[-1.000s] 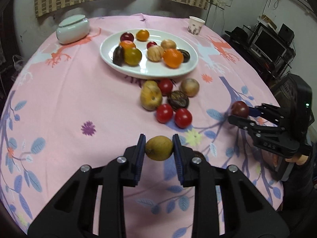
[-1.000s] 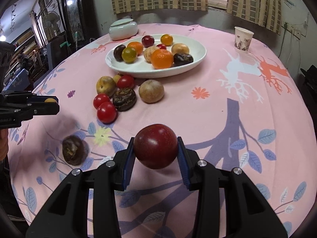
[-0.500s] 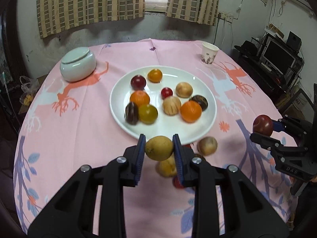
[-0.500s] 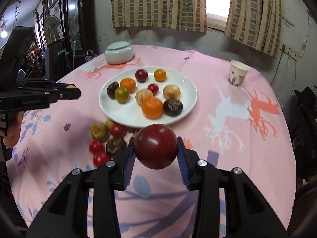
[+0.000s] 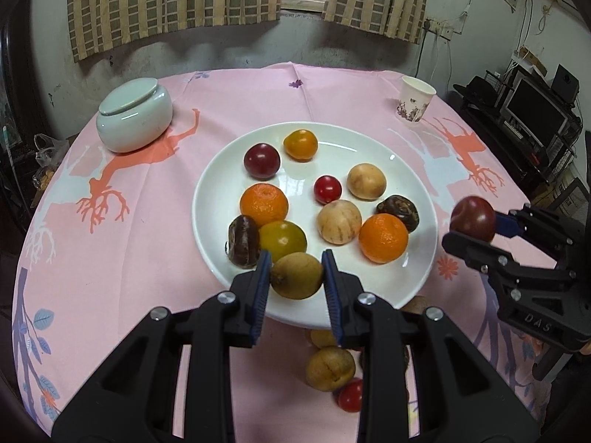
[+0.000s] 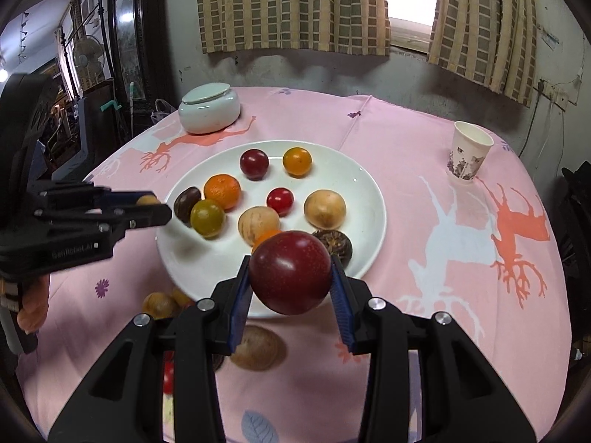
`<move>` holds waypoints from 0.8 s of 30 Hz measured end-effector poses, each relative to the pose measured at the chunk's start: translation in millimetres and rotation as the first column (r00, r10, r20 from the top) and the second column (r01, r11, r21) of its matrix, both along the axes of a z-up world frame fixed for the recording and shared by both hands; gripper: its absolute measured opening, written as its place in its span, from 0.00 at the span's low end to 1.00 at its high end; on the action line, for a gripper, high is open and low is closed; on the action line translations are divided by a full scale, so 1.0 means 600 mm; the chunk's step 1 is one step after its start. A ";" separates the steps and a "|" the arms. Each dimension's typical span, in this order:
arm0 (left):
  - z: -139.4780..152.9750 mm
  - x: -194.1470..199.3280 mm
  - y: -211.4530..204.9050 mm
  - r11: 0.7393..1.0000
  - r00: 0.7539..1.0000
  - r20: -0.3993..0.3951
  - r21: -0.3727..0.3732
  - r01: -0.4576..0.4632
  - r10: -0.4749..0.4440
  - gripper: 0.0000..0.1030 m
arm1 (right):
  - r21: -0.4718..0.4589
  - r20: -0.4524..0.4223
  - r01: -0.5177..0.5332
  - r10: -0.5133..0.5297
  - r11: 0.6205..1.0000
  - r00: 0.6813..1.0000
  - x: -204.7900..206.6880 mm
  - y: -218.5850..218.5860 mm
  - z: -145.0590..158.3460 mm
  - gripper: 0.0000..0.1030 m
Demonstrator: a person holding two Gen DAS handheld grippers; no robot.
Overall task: Organize fruits
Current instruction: 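Carry both fruits onto the white plate and open both tools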
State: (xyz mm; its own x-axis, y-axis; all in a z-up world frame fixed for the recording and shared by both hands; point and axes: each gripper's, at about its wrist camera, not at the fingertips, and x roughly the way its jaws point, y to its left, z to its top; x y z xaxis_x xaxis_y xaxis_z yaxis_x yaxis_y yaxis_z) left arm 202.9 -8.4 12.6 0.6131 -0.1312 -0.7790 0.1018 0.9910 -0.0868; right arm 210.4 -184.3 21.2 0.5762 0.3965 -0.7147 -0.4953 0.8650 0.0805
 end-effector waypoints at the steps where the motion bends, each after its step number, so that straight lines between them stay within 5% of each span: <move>1: -0.005 0.004 -0.002 1.000 1.000 -0.003 0.003 0.003 -0.003 0.27 | 0.012 -0.007 0.010 -0.010 1.000 1.000 0.011 0.003 -0.005 0.39; 15: -0.057 0.031 -0.028 0.999 0.999 -0.043 0.050 -0.001 0.003 0.28 | 0.048 -0.066 0.086 -0.082 0.995 0.994 0.076 0.040 -0.056 0.42; 19: -0.054 0.029 -0.026 0.999 1.000 -0.011 0.047 -0.028 0.028 0.64 | 0.044 -0.052 0.114 -0.112 0.992 0.992 0.072 0.036 -0.048 0.47; 24: -0.043 0.015 -0.018 0.998 0.999 0.003 0.042 -0.041 0.041 0.64 | 0.073 -0.027 0.099 -0.097 0.992 0.995 0.055 0.023 -0.030 0.53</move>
